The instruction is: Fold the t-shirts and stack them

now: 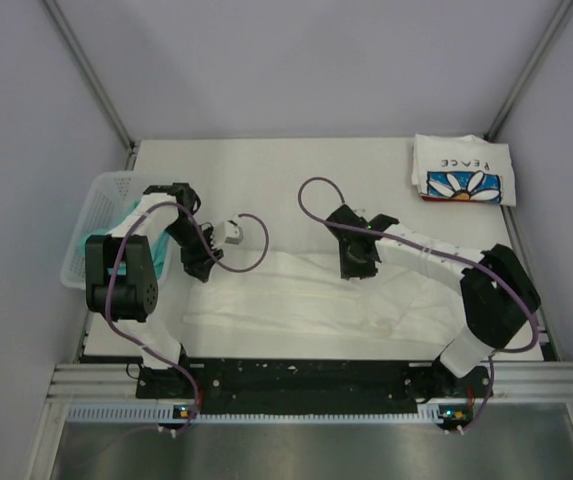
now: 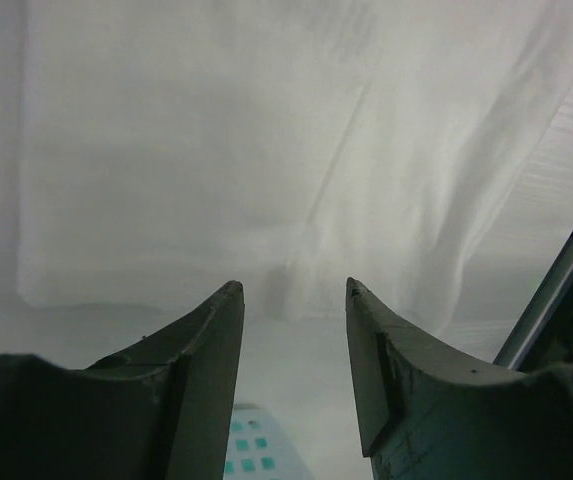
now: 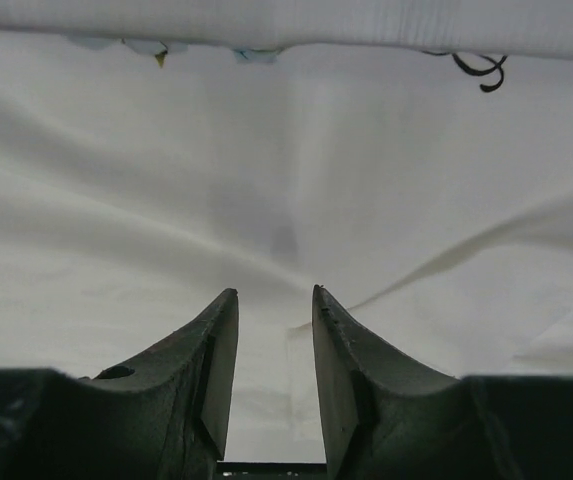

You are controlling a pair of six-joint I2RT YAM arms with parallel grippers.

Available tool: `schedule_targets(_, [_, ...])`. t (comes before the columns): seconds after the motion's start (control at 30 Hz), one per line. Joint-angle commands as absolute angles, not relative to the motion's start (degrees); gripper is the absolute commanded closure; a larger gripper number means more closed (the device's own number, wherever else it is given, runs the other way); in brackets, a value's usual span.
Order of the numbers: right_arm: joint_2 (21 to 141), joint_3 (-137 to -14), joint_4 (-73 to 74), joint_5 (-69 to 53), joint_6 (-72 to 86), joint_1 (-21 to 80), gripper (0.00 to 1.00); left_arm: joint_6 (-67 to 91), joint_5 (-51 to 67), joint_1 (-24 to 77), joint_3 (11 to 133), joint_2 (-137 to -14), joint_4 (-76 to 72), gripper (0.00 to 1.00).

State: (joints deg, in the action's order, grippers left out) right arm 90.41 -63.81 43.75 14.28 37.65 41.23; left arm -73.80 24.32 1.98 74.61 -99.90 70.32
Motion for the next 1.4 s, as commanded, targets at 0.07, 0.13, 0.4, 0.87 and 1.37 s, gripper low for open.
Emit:
schedule_targets(0.07, [93.6, -63.5, 48.2, 16.7, 41.3, 43.8, 0.62, -72.0, 19.3, 2.7, 63.7, -97.8, 59.2, 0.48])
schedule_targets(0.13, [93.8, -62.3, 48.3, 17.7, 42.6, 43.8, 0.60, -71.8, 18.3, 2.7, 63.2, -98.4, 58.2, 0.48])
schedule_targets(0.4, [96.0, -60.6, 49.0, 17.4, 44.5, 43.7, 0.63, -70.8, 16.5, 2.7, 60.8, -100.5, 55.8, 0.61])
schedule_targets(0.87, [88.3, -51.0, 52.1, 18.6, 50.8, 41.7, 0.75, -70.7, 17.1, 2.5, 62.6, -99.8, 58.3, 0.89])
schedule_targets(1.37, [81.5, -46.2, 49.9, 15.0, 51.4, 38.5, 0.98, -70.7, 17.8, 2.5, 63.3, -99.7, 59.0, 0.92])
